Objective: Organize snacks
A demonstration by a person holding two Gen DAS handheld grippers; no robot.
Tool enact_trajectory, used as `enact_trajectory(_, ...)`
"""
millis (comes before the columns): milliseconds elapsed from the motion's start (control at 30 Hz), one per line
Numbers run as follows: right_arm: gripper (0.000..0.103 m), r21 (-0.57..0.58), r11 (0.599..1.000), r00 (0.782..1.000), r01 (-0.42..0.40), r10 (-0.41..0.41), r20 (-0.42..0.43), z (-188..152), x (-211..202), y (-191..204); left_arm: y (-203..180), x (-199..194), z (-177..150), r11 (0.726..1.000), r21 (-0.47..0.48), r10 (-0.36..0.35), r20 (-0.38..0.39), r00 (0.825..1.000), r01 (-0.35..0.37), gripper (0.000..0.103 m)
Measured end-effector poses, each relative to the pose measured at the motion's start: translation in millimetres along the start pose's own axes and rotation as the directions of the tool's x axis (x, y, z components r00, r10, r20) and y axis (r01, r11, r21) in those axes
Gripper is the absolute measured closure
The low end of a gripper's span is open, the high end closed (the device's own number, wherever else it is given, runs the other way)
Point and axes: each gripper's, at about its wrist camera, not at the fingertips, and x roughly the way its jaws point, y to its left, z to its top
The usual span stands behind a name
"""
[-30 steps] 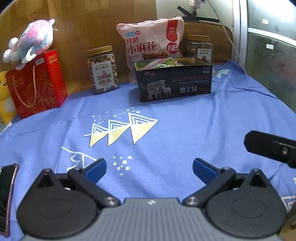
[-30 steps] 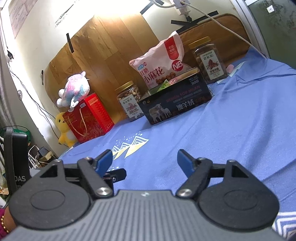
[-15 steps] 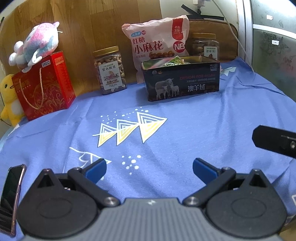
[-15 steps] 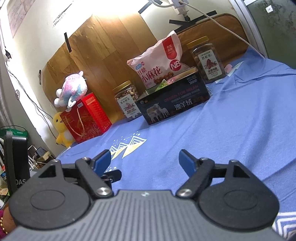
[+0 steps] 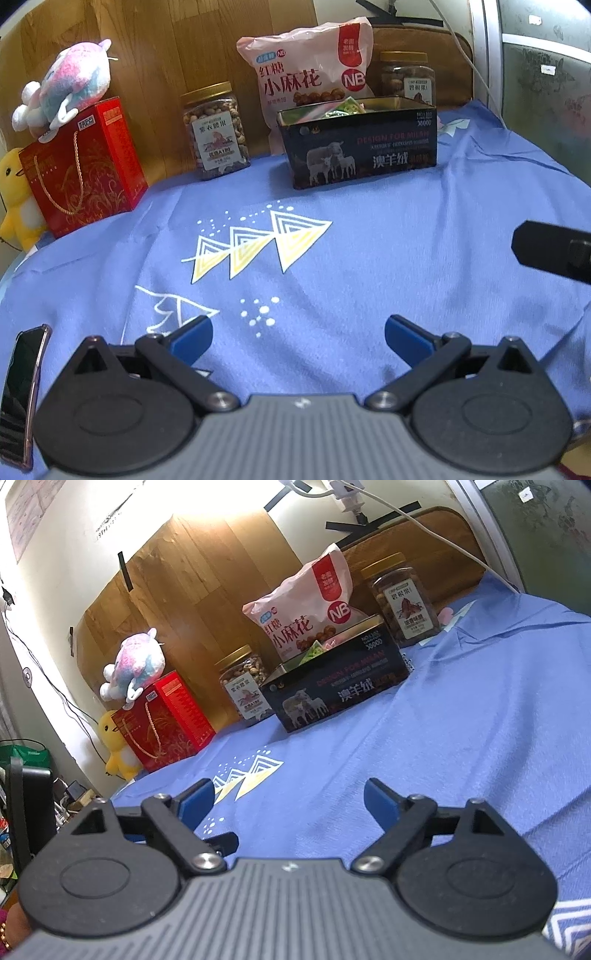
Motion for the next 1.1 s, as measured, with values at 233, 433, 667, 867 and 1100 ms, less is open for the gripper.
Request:
enact_trajectory(233,0.012,0.009,1.0,1.0,0.009,-0.009,-0.004,-1,2,-3,-2,3,-4,1.0,0.015,0.007,-0.016,1.0,-0.007,0.0)
enact_trajectory(433,0.012,0.017,1.0,1.0,0.012,-0.012,-0.007,-1,3,-5,-4,5,-5,0.999,0.032,0.025,-0.023,0.999,-0.025,0.0)
enact_trajectory(667,0.012,0.024,1.0,1.0,0.014,-0.013,-0.009,-1,4,-7,-8,4,-6,0.998,0.057,0.033,-0.015,0.999,-0.032,0.0)
enact_trajectory(867,0.012,0.029,0.999,1.0,0.014,-0.014,-0.008,-1,4,-9,-8,3,-6,0.998,0.058,0.032,-0.017,0.999,-0.031,0.0)
enact_trajectory(1100,0.012,0.028,1.0,1.0,0.013,-0.013,-0.008,-1,4,-10,-11,1,-7,0.997,0.07,0.021,-0.02,1.0,-0.02,0.0)
